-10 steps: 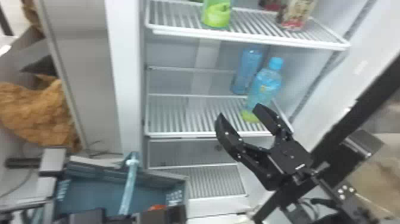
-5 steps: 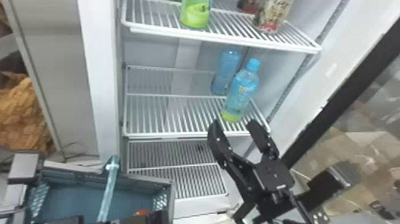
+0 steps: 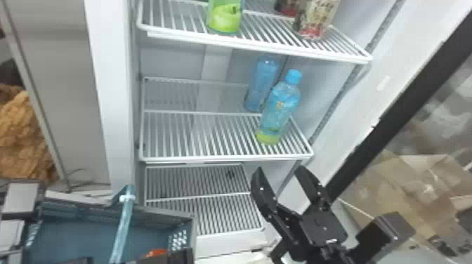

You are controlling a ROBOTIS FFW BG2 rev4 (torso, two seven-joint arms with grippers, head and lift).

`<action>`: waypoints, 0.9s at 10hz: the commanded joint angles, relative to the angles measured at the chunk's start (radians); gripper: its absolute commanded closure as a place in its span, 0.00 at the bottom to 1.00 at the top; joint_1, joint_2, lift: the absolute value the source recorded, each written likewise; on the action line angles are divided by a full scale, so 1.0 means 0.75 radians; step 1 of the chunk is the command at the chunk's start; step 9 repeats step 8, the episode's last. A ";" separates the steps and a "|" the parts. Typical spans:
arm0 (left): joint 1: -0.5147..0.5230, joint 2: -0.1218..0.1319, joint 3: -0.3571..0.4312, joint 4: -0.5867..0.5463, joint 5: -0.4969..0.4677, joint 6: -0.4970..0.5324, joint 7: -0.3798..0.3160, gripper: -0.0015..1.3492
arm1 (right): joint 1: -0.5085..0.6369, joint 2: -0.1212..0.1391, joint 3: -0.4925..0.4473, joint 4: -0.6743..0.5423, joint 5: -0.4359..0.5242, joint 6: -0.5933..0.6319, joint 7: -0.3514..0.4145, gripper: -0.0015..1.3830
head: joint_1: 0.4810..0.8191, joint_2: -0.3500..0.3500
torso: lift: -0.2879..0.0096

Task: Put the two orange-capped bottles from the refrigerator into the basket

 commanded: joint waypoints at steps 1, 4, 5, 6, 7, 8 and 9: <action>0.000 -0.002 -0.005 0.000 -0.001 -0.001 0.000 0.85 | -0.002 0.002 -0.001 0.011 0.010 0.000 0.011 0.15 | 0.63 0.00 | 0.00; 0.000 -0.002 -0.003 0.000 0.002 -0.004 0.000 0.85 | 0.004 0.002 -0.001 0.008 0.010 0.000 0.017 0.15 | 0.63 0.00 | 0.00; 0.000 -0.002 -0.003 0.000 0.002 -0.004 0.002 0.85 | 0.004 0.002 -0.001 0.011 0.010 0.000 0.017 0.16 | 0.63 0.00 | 0.00; 0.000 -0.002 -0.003 0.000 0.002 -0.004 0.000 0.85 | 0.004 0.002 -0.001 0.011 0.013 0.000 0.017 0.16 | 0.63 0.00 | 0.00; 0.000 -0.002 -0.003 0.000 0.002 -0.004 0.000 0.85 | 0.004 0.002 -0.001 0.011 0.013 0.000 0.017 0.17 | 0.63 0.00 | 0.00; 0.000 -0.002 -0.003 0.000 0.002 -0.004 0.000 0.85 | 0.004 0.002 -0.001 0.011 0.013 0.000 0.017 0.17 | 0.63 0.00 | 0.00; 0.000 -0.002 -0.003 0.000 0.002 -0.004 0.000 0.85 | 0.004 0.002 -0.001 0.011 0.013 0.000 0.017 0.17 | 0.63 0.00 | 0.00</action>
